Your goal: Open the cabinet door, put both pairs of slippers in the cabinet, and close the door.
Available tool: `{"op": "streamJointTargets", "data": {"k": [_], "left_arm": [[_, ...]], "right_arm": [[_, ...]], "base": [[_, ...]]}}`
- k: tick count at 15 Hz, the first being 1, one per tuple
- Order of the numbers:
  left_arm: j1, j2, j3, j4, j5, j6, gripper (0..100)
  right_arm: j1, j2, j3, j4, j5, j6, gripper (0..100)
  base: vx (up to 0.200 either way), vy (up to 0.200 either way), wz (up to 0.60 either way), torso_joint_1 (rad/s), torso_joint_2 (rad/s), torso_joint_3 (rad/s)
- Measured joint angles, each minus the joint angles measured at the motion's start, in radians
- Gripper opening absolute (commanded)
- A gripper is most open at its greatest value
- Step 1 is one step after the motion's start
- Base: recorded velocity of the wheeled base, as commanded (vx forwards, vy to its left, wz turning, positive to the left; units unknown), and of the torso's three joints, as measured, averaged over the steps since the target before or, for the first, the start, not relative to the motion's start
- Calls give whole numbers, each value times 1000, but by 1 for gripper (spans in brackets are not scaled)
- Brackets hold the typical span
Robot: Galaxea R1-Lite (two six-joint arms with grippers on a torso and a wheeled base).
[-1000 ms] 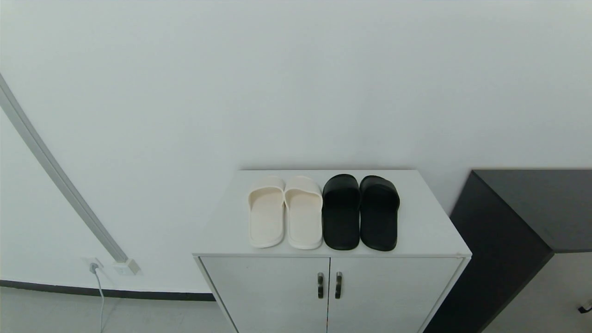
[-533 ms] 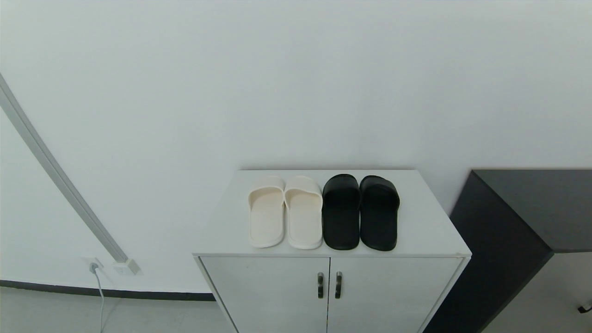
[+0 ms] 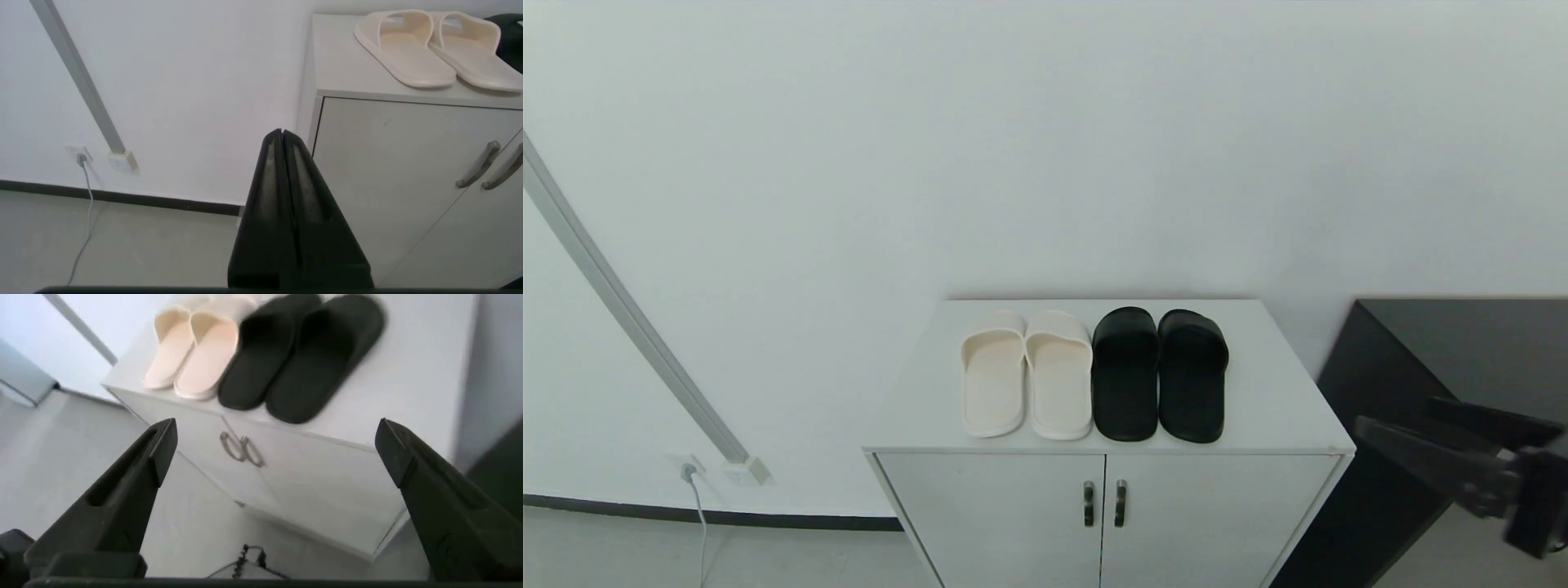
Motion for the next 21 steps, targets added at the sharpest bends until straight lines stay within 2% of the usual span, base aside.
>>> {"op": "streamJointTargets", "data": {"k": [3,10,14,21], "left_arm": [[0,0,0,0,0,0,0],[0,0,0,0,0,0,0],[0,0,0,0,0,0,0],[0,0,0,0,0,0,0]], "right_arm": [[87,219,-56,-120,-109,27,100],[171,650,-378,-145,-389,40,100],[163,816,-456,-229,-487,41,100],[55,999,-642,-232,-496,47,100]], "base": [[0,0,0,0,0,0],[0,0,0,0,0,0],[0,0,0,0,0,0],[0,0,0,0,0,0]]}}
